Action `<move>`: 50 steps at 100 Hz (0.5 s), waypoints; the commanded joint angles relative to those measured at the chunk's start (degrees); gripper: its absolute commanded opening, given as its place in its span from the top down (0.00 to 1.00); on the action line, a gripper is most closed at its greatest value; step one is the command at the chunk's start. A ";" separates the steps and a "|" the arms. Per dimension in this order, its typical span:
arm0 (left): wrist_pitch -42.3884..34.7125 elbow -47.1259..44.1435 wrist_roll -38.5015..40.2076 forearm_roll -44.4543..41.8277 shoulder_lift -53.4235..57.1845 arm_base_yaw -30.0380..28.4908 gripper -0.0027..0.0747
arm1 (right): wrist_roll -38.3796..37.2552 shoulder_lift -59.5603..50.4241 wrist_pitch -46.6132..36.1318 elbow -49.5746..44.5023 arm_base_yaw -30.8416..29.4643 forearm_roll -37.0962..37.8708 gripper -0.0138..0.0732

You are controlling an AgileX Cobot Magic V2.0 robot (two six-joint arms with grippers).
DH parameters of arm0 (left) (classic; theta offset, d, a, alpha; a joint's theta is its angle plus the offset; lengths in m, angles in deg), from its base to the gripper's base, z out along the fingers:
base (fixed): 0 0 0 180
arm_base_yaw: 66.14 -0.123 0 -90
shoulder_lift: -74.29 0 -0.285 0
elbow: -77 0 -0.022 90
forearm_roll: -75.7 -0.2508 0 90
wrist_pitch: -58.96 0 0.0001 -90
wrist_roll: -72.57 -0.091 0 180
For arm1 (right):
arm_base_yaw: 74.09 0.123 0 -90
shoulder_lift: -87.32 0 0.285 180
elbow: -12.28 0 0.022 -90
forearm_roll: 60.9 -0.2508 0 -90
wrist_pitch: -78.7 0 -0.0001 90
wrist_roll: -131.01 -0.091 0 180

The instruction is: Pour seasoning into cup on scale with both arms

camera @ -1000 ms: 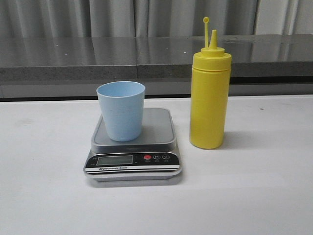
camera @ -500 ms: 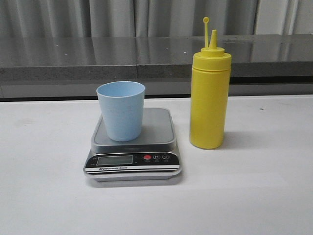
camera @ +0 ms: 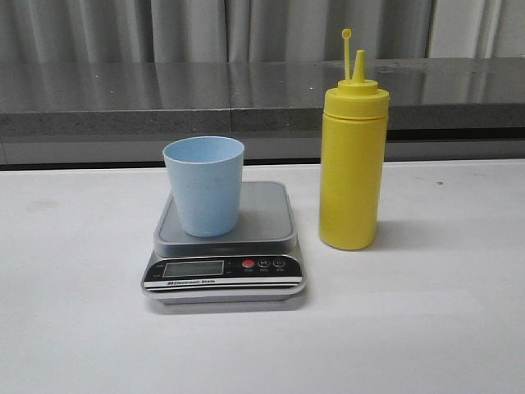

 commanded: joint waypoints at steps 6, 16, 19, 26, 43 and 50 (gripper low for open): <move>-12.87 -2.19 -6.40 1.14 -0.87 -6.37 0.99 | 0.53 -1.36 -4.14 0.88 -0.23 -0.05 0.91; -16.59 -4.74 -10.56 1.14 -0.87 -9.16 0.99 | 0.53 -1.36 -4.14 0.88 -0.23 -0.05 0.91; -17.85 -5.50 -10.67 1.14 -0.87 -9.64 0.99 | 0.53 -1.36 -4.14 0.88 -0.23 -0.05 0.91; -22.57 -7.75 -10.67 1.14 -0.87 -10.54 0.99 | 0.53 -1.36 -4.14 0.88 -0.23 -0.05 0.91; -32.65 -13.19 -10.67 1.14 0.59 -11.65 0.99 | 0.53 -1.36 -4.14 0.88 -0.23 -0.05 0.91; -32.34 -15.13 -10.55 1.14 1.92 -11.65 0.99 | 0.53 -1.36 -4.14 0.88 -0.23 -0.05 0.91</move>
